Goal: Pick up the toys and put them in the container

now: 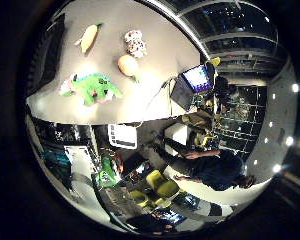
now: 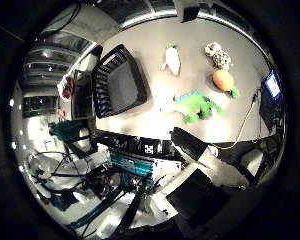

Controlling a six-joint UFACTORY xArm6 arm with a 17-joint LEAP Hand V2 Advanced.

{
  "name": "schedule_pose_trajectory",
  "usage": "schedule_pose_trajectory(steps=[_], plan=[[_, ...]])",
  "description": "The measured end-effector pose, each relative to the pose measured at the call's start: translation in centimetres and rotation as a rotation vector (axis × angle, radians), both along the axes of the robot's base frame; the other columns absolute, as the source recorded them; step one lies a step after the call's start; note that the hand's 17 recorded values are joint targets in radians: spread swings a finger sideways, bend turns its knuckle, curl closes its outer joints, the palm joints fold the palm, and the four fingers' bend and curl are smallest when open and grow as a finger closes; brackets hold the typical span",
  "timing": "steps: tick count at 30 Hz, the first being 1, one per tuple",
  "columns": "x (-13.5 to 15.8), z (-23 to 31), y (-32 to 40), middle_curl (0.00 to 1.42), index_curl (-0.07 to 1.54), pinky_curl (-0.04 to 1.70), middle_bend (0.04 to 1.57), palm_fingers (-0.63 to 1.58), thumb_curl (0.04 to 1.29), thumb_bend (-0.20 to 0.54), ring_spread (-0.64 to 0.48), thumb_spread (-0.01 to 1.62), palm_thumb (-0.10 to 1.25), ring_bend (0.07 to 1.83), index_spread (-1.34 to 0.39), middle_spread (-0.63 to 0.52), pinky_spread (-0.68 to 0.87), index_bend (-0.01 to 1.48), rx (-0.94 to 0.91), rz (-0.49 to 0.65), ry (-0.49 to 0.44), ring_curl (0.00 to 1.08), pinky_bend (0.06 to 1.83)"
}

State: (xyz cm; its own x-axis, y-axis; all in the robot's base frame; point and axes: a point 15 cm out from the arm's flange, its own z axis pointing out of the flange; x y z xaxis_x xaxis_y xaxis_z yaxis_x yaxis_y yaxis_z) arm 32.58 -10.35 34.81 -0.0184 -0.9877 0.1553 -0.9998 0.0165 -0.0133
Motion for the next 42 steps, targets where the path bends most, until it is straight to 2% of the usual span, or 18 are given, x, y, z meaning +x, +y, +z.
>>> schedule_pose_trajectory(steps=[3,9,13,16,24,42], plan=[[0.9,-0.1,-0.7,0.29,0.35,0.31,0.19,0.18,0.32,-0.02,0.18,1.04,0.75,0.19,-0.45,0.03,0.41,0.19,0.001,-0.017,-0.03,0.2,0.28],[4.5,-1.7,-2.2,0.3,0.33,0.31,0.19,0.22,0.3,-0.03,0.17,1.06,0.7,0.2,-0.42,0.01,0.41,0.17,0.078,-0.097,-0.124,0.22,0.28],[8.4,-1.9,-3.1,0.31,0.31,0.32,0.2,0.2,0.29,-0.033,0.17,1.06,0.62,0.2,-0.39,0.02,0.41,0.15,0.118,-0.142,-0.21,0.23,0.31],[11.6,-2.1,-4.1,0.31,0.29,0.32,0.2,0.18,0.29,-0.037,0.18,1.02,0.56,0.22,-0.37,0.04,0.41,0.14,0.125,-0.161,-0.239,0.24,0.33],[19.0,-3.1,-8.7,0.33,0.25,0.32,0.22,0.14,0.29,-0.03,0.18,0.98,0.49,0.27,-0.3,0.05,0.41,0.14,0.128,-0.213,-0.243,0.26,0.38],[26.0,-13.1,-16.5,0.33,0.25,0.31,0.24,0.15,0.29,-0.029,0.17,0.98,0.47,0.32,-0.29,0.05,0.39,0.15,0.14,-0.28,-0.168,0.27,0.4]])
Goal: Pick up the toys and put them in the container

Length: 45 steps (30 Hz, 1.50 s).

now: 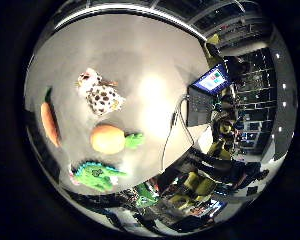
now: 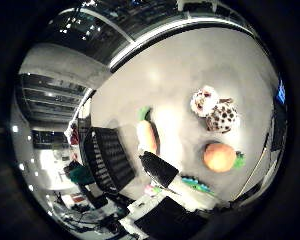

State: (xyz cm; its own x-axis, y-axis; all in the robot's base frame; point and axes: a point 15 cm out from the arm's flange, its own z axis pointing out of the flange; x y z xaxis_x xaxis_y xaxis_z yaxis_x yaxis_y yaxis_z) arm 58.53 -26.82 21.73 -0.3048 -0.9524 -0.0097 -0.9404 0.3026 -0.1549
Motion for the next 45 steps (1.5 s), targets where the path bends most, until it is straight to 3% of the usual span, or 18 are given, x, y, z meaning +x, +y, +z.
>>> schedule_pose_trajectory(steps=[19,27,34,37,41,42,43,45], plan=[[4.3,-11.9,3.2,0.33,0.26,0.31,0.24,0.23,0.29,-0.029,0.17,1.0,0.44,0.39,-0.29,0.05,0.42,0.15,-0.001,0.041,0.004,0.26,0.48],[4.1,-13.2,0.8,0.33,0.27,0.3,0.26,0.37,0.29,-0.026,0.21,1.03,0.45,0.47,-0.28,0.05,0.5,0.17,-0.01,-0.004,-0.017,0.26,0.55],[2.7,-14.6,-1.7,0.33,0.29,0.27,0.3,0.52,0.28,-0.026,0.14,1.03,0.45,0.58,-0.27,0.03,0.49,0.18,-0.005,-0.042,-0.002,0.25,0.58],[2.0,-15.2,-2.3,0.35,0.3,0.24,0.37,0.71,0.28,-0.026,0.04,1.03,0.45,0.68,-0.29,0.0,0.4,0.21,0.002,-0.051,0.013,0.25,0.56],[1.3,-15.4,-2.9,0.38,0.34,0.2,0.51,1.16,0.29,-0.024,-0.09,1.04,0.46,0.88,-0.33,-0.06,0.18,0.25,0.008,-0.057,0.029,0.29,0.56],[1.1,-15.2,-3.0,0.42,0.37,0.2,0.61,1.3,0.29,-0.023,-0.12,1.04,0.46,0.89,-0.35,-0.08,0.06,0.32,0.01,-0.058,0.032,0.31,0.59],[0.9,-15.0,-3.0,0.43,0.39,0.21,0.65,1.28,0.29,-0.024,-0.14,1.04,0.46,0.92,-0.36,-0.09,-0.02,0.36,0.013,-0.059,0.038,0.32,0.63],[0.7,-14.3,-3.0,0.48,0.48,0.23,0.79,1.4,0.29,-0.02,-0.18,1.05,0.48,0.98,-0.36,-0.13,-0.29,0.59,0.015,-0.057,0.044,0.36,0.71]])
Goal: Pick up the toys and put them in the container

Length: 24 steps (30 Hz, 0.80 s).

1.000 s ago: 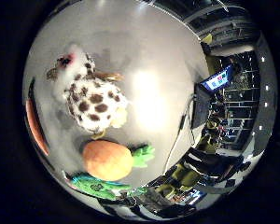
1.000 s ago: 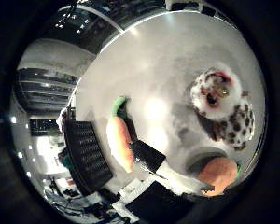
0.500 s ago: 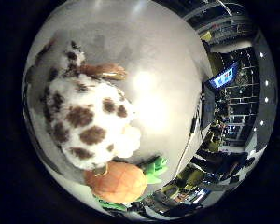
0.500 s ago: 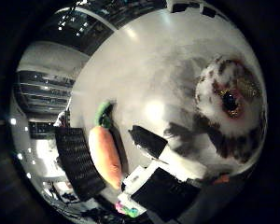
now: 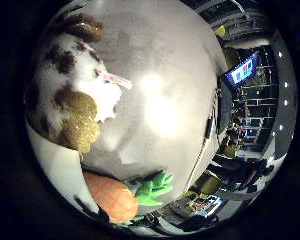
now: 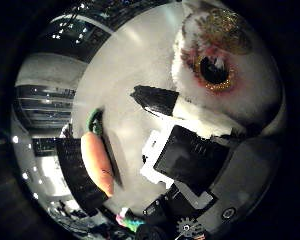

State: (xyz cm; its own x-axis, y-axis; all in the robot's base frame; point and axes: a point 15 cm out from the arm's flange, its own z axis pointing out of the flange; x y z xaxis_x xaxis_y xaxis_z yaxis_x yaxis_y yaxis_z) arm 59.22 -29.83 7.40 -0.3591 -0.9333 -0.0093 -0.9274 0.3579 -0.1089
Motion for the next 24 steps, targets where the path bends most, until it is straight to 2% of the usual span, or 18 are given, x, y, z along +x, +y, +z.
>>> schedule_pose_trajectory(steps=[1,2,4,8,9,13,20,24], plan=[[-0.1,0.6,0.0,0.5,0.52,0.25,0.84,1.43,0.29,-0.021,-0.2,1.05,0.49,1.02,-0.33,-0.15,-0.39,0.7,0.0,0.002,0.001,0.38,0.8],[-0.2,1.2,0.0,0.5,0.54,0.27,0.87,1.47,0.3,-0.019,-0.2,1.05,0.49,1.05,-0.32,-0.15,-0.4,0.74,0.0,0.005,0.003,0.39,0.84],[-0.4,2.1,0.1,0.53,0.57,0.33,0.94,1.5,0.3,-0.012,-0.2,1.06,0.52,1.11,-0.3,-0.14,-0.4,0.82,0.002,0.011,0.007,0.42,0.96],[-1.4,4.9,0.8,0.58,0.63,0.44,1.11,1.39,0.34,-0.001,-0.19,1.07,0.66,1.26,-0.25,-0.13,-0.34,0.99,0.019,0.02,0.033,0.49,1.16],[-1.7,5.7,1.0,0.59,0.64,0.45,1.12,1.38,0.36,0.019,-0.19,1.07,0.71,1.27,-0.24,-0.13,-0.33,1.01,0.025,0.021,0.043,0.49,1.18],[-2.6,10.2,1.9,0.6,0.65,0.51,1.19,1.32,0.4,0.004,-0.18,1.07,0.79,1.34,-0.22,-0.11,-0.28,1.07,0.03,0.041,0.045,0.52,1.26],[-2.2,20.1,5.0,0.6,0.65,0.56,1.23,1.28,0.42,-0.016,-0.17,1.06,0.84,1.38,-0.21,-0.11,-0.24,1.11,0.003,0.097,-0.062,0.53,1.29],[-3.7,24.8,9.7,0.6,0.65,0.6,1.26,1.26,0.43,-0.019,-0.16,1.06,0.85,1.4,-0.21,-0.1,-0.23,1.14,0.038,0.155,-0.067,0.54,1.29]])
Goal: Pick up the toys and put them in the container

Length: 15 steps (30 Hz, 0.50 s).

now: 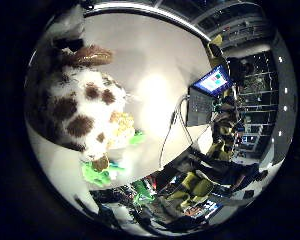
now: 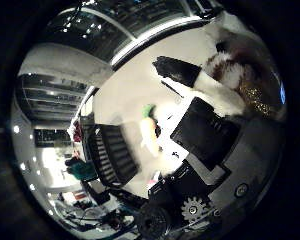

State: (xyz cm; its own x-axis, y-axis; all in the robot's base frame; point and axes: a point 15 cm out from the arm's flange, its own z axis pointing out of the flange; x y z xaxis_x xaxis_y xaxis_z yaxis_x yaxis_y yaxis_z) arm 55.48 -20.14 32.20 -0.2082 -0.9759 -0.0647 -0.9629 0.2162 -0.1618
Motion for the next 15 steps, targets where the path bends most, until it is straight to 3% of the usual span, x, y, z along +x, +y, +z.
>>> schedule_pose_trajectory(steps=[8,15], plan=[[-1.4,7.2,15.8,0.59,0.64,0.65,1.28,1.25,0.45,-0.017,-0.17,1.06,0.85,1.41,-0.19,-0.1,-0.21,1.16,0.098,0.197,-0.034,0.53,1.27],[-3.5,8.6,30.0,0.58,0.63,0.7,1.29,1.24,0.45,-0.019,-0.17,1.07,0.85,1.42,-0.19,-0.1,-0.21,1.17,0.144,0.339,-0.017,0.53,1.25]])
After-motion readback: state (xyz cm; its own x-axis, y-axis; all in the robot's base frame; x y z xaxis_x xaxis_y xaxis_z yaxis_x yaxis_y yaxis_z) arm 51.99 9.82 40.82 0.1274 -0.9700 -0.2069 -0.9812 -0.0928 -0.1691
